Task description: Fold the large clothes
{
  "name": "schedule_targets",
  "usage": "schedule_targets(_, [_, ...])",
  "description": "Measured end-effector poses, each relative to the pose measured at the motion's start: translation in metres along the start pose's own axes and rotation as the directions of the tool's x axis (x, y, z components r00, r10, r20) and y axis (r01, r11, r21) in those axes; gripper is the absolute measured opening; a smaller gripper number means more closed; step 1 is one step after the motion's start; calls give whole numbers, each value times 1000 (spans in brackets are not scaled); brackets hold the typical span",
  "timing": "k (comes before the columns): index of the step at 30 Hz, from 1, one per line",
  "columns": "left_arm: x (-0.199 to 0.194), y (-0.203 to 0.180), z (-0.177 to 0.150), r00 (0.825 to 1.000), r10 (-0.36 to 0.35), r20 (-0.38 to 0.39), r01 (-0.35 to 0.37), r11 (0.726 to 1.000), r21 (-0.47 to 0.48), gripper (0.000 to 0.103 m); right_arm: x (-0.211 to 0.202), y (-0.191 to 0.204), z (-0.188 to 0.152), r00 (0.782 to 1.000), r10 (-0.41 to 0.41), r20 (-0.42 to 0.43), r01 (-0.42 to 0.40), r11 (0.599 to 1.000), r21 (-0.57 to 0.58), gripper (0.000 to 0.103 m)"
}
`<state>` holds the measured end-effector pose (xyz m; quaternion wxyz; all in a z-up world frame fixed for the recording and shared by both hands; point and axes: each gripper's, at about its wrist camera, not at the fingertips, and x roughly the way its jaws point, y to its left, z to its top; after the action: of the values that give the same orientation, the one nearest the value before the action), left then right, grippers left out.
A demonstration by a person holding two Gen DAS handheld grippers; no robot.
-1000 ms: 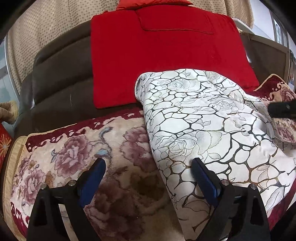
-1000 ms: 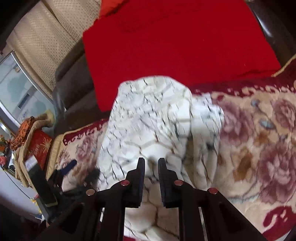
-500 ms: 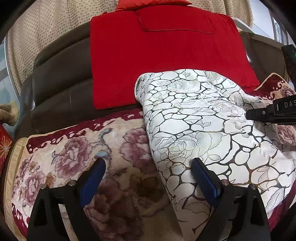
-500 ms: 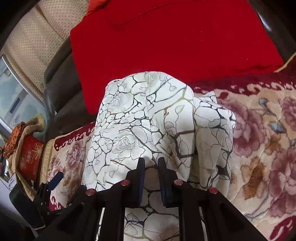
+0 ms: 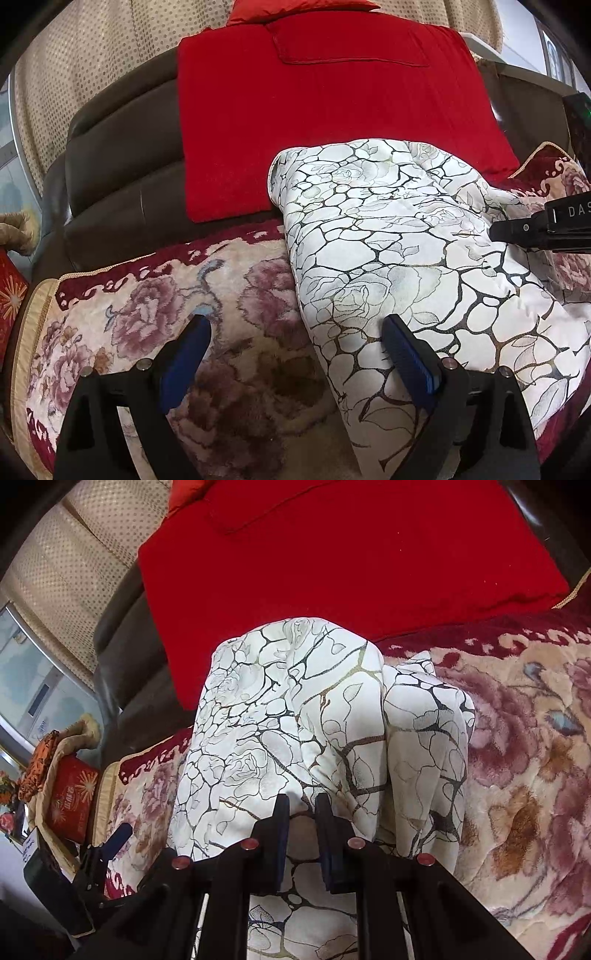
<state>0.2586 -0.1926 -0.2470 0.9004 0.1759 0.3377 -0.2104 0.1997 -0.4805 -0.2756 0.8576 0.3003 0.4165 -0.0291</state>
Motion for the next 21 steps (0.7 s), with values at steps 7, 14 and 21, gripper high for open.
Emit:
schedule_targets(7, [0,-1,0,1000,1,2,-1,1000,5,94,0,-2,0,1000,13,0,-13,1000,7,18])
schedule_targets(14, [-1,-2,2,1000,8,6,-8,1000,13,94,0,-4,0,1000,25,-1,-25,1000,14,18])
schedule_targets(21, [-12,3,6,997,69,22,-69,998,-8,94,0,3,-2,1000,-18,16,18,999,-41,18])
